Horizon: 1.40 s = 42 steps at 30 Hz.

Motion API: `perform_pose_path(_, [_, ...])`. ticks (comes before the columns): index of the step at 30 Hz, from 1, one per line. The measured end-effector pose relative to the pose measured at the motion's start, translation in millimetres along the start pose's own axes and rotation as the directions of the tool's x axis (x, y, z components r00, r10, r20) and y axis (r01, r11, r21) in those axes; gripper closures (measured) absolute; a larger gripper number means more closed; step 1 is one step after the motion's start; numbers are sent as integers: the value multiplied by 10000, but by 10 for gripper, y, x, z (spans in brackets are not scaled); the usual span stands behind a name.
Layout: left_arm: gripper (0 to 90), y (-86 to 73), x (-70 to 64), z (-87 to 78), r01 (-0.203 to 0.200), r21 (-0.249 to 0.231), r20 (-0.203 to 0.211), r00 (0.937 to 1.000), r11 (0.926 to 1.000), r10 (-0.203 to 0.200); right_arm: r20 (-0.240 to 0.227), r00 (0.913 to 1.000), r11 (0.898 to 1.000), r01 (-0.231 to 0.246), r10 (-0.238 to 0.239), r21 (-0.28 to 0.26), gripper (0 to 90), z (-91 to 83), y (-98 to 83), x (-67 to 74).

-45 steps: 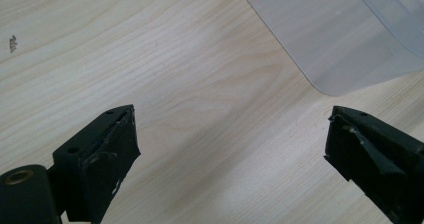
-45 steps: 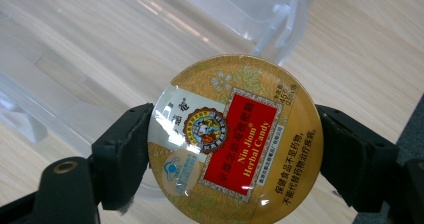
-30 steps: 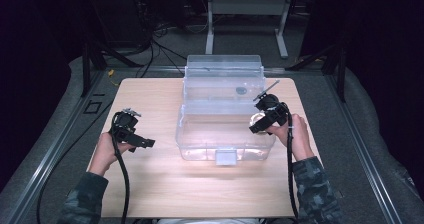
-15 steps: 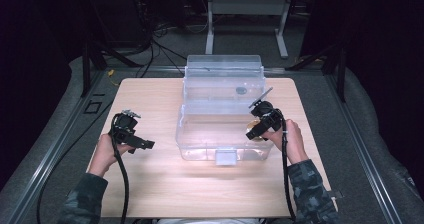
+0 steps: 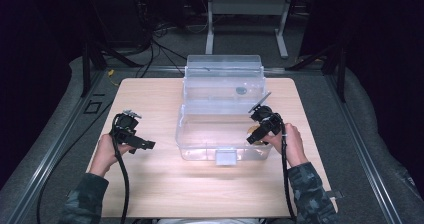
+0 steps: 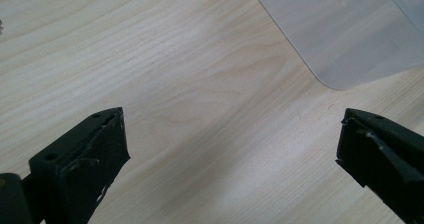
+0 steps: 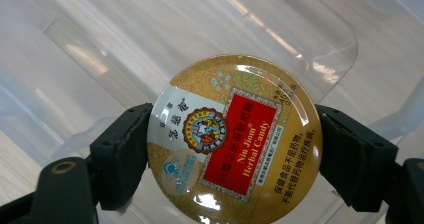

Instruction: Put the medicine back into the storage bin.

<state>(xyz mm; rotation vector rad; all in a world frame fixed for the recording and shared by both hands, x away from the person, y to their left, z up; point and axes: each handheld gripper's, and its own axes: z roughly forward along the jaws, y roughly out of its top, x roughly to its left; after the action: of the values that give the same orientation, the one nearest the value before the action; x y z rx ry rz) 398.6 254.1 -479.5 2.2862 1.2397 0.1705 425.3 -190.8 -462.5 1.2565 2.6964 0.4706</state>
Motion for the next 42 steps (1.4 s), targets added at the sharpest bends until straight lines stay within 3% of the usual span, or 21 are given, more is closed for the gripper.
perform_pose_path(18, [0,0,-15,20,-60,51,70,10000,10000,59,-13,10000,9993,-6,6,361,190,33,-42,2])
perform_pose_path(23, [0,15,-25,3,-77,8,57,10000,10000,77,66,10000,9995,-18,20,-306,88,-123,-51,28])
perform_pose_path(25, [0,37,-43,-28,-146,-118,26,9999,9998,146,55,10000,9993,31,-29,-369,88,-162,-51,28])
perform_pose_path(33, [0,180,-82,-106,-340,-441,-34,9994,9985,338,-315,9994,9839,52,-110,-1785,83,-425,-157,66])
perform_pose_path(38, [0,312,-125,-118,-452,-529,-27,9990,9976,451,-532,9981,9735,192,-321,-2280,100,-465,-233,109])
perform_pose_path(42, [1,468,-147,-177,-532,-925,27,9986,9943,537,-562,9976,9709,250,-394,-2380,106,-459,-276,138])
